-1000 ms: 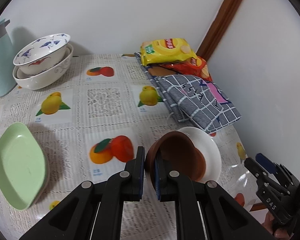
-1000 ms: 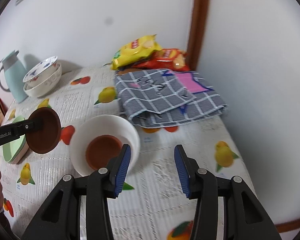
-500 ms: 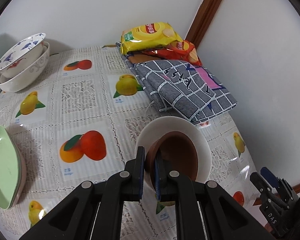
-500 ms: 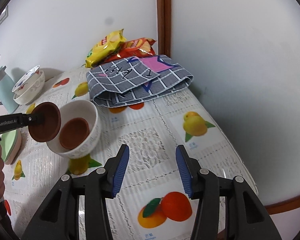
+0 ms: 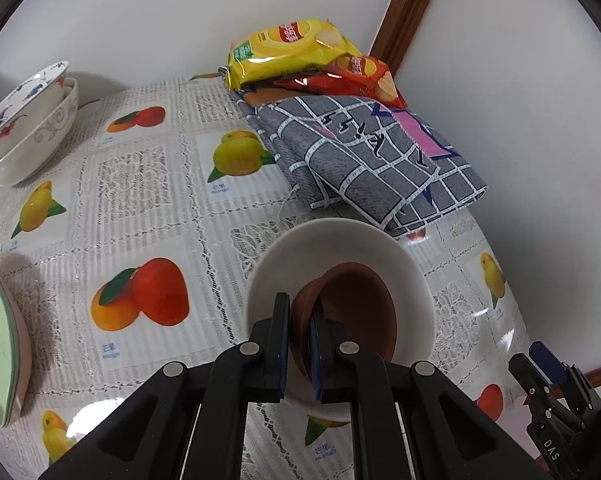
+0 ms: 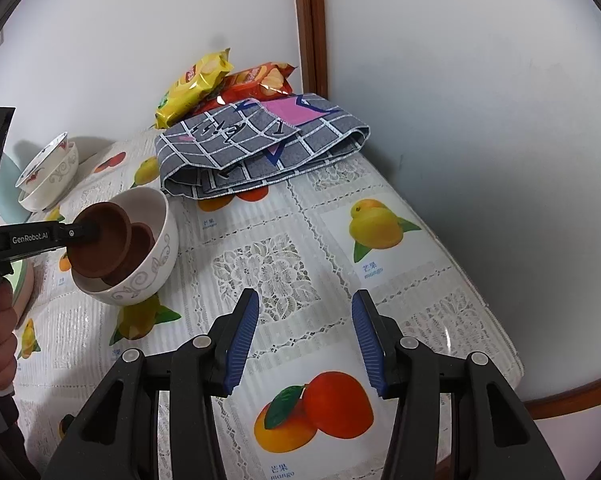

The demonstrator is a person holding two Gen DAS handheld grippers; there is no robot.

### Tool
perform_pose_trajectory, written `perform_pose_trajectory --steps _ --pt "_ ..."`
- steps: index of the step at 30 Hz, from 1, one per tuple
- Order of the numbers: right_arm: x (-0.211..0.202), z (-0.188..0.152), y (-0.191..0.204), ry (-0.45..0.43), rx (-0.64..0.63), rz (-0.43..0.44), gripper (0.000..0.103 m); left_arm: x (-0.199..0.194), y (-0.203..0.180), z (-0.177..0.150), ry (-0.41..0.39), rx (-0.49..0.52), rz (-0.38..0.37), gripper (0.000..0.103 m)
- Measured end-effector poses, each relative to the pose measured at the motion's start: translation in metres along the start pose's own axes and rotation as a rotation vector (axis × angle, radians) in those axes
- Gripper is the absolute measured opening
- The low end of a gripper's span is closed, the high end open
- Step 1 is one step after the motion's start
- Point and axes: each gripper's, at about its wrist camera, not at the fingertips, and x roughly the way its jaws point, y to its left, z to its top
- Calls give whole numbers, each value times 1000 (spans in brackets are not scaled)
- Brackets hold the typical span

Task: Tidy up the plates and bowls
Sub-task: 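Lower the left gripper's brown bowl into the white bowl and open it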

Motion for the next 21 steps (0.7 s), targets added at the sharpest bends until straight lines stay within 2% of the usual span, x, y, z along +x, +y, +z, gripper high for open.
perform_pose_trajectory --steps 13,21 --pt "10 -15 -2 37 36 34 48 14 -1 1 6 -3 -20 10" --pt "13 -19 -3 53 51 37 48 14 -3 -1 0 29 -18 10"
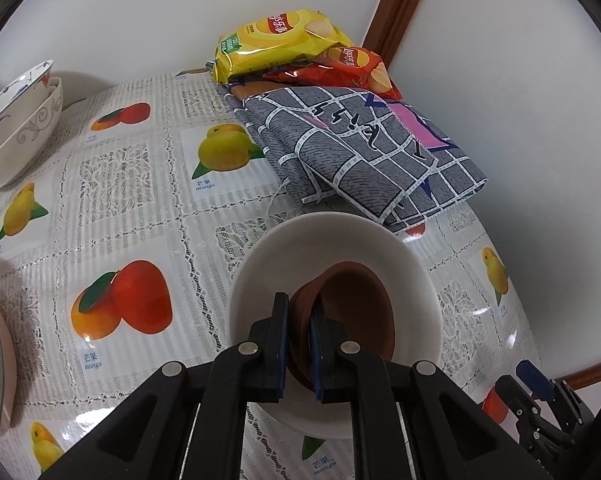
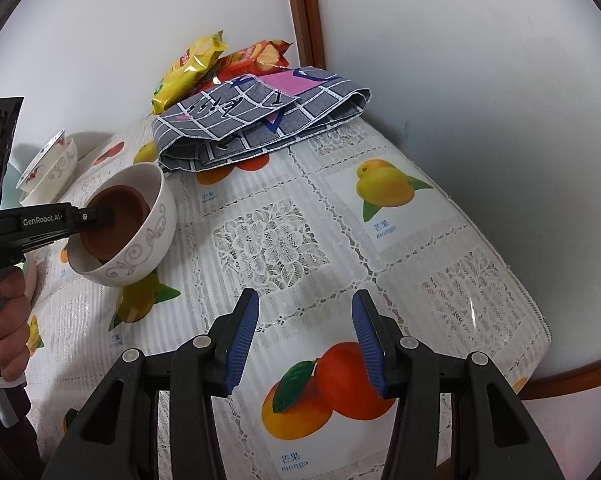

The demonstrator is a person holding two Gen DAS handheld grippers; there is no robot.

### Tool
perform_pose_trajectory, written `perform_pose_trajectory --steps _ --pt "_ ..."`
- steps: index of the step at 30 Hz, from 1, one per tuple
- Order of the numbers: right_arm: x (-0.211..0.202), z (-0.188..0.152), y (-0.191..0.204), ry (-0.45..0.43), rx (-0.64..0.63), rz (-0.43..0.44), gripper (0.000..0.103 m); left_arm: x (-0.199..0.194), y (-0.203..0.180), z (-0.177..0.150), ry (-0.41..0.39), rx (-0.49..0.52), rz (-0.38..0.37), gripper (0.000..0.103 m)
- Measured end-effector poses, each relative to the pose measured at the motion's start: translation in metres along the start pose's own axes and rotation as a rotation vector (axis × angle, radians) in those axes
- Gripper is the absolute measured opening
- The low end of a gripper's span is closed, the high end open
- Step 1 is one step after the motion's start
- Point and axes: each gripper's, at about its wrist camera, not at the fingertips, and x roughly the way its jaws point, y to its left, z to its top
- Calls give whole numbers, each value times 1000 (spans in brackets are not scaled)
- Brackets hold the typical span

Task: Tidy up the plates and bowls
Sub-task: 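Lower the left gripper's brown bowl into the white bowl and open it, then withdraw both grippers from the white bowl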

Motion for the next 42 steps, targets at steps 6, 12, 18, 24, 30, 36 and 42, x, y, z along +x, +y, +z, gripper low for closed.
perform_pose_trajectory --steps 6,12,18,24,30,36,42 --pt "-5 -1 8 -5 -33 2 49 -1 -4 -3 26 34 19 19" --pt "-12 -4 13 -16 -38 3 54 -11 -8 -8 32 61 24 22" --pt "-24 -5 16 -41 -23 -2 58 -36 -7 -11 -17 80 44 39" --pt "-40 -5 23 -68 -15 -31 64 -62 -6 -19 -57 105 81 52" --pt "-58 -9 38 -65 -34 -30 73 -92 -2 -33 -97 104 93 65" --pt "-80 -19 56 -117 -70 -66 80 -118 7 -45 -129 81 109 70" --pt "-102 -35 82 -183 -148 -63 80 -142 10 -59 -177 91 80 70"
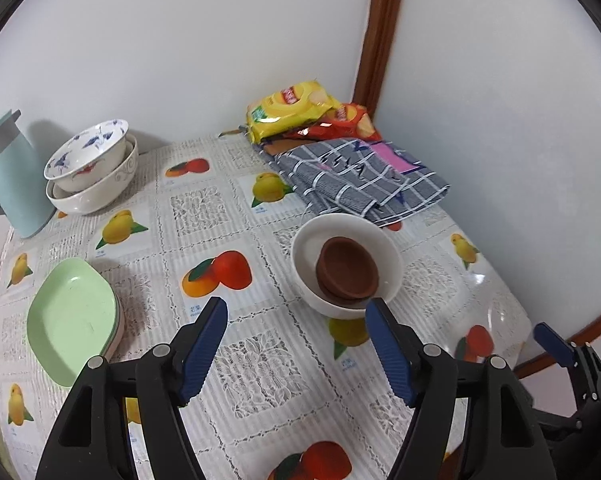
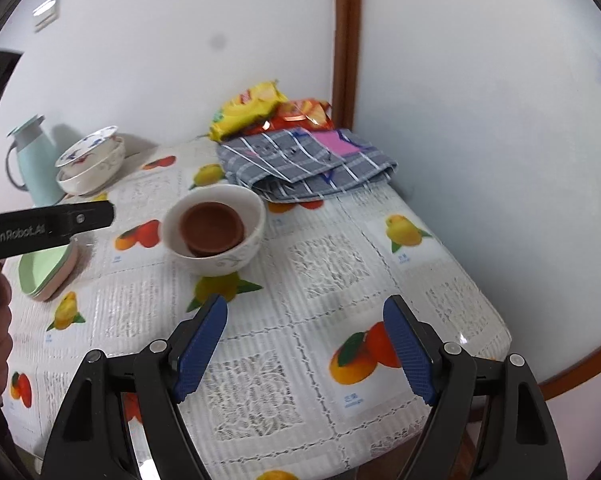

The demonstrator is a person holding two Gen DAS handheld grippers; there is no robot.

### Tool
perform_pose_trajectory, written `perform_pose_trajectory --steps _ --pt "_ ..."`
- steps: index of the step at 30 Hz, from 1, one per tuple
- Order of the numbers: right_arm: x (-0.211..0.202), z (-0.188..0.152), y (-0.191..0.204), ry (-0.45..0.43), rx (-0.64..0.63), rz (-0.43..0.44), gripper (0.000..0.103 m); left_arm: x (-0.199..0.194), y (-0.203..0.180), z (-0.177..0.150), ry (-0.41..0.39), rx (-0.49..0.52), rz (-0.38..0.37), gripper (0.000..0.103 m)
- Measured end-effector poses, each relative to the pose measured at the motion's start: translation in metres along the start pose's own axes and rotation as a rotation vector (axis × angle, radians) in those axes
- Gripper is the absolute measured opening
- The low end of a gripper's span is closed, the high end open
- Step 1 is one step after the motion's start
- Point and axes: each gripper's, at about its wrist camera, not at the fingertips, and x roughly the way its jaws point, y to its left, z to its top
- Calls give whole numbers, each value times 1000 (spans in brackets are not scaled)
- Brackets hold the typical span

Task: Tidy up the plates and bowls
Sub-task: 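Withdraw both grippers from the white bowl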

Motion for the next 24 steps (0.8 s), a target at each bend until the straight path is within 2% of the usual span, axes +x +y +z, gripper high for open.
perform_pose_trajectory --steps 4,8,11,15,21,24 --pt "-15 -5 12 -21 9 5 80 -18 2 -6 -39 18 14 70" --pt "-29 -9 18 -55 36 19 80 -35 15 -14 -74 -29 -13 70" --pt "-33 -9 19 2 47 59 80 -45 23 -20 -93 -61 -18 70" --pt "-46 -10 21 -23 71 49 80 -63 26 -28 -152 -44 -29 70" --pt "-54 -8 17 -8 138 85 80 -73 29 -32 -133 -24 -17 70" --pt "-56 -8 19 -7 129 53 80 -71 34 -32 -91 -39 -33 70"
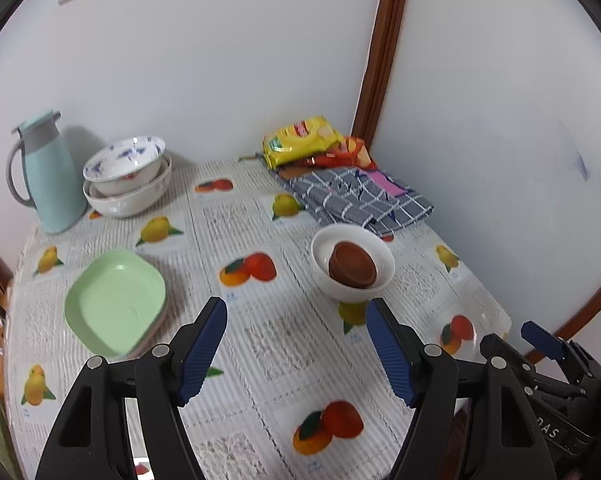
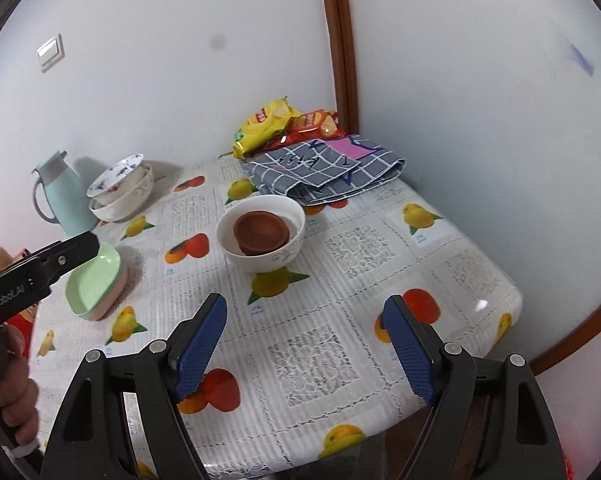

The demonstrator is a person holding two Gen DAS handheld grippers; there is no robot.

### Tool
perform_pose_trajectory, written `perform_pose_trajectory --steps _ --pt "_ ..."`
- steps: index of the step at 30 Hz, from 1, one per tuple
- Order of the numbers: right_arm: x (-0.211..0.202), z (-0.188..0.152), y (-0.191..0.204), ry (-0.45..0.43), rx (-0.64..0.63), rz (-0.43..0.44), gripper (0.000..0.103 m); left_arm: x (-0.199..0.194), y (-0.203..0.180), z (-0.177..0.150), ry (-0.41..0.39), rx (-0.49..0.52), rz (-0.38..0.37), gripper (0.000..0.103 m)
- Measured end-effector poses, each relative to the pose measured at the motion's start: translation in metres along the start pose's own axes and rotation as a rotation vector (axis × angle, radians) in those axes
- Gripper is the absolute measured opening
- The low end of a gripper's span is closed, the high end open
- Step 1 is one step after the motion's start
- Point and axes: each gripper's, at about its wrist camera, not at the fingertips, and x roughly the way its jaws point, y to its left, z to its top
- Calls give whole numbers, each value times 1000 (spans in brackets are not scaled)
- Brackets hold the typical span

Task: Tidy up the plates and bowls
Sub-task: 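Withdraw both grippers from the white bowl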

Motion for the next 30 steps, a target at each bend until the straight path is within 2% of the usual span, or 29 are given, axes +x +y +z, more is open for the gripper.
perform_pose_trajectory --steps 2,6,8,13,20,30 --pt "-1 0 0 2 9 10 80 1 4 0 15 -8 -3 70" --pt "-2 2 -1 -2 41 41 80 5 6 1 18 16 49 70" --pt "-1 3 -2 0 47 48 80 7 7 2 24 11 42 70" --pt "-1 8 -7 -37 62 44 80 13 9 8 33 -2 50 70" --pt "19 20 -19 -8 88 29 80 33 12 19 68 -26 63 70" --pt "43 39 -23 -1 35 22 80 67 3 38 86 10 59 70"
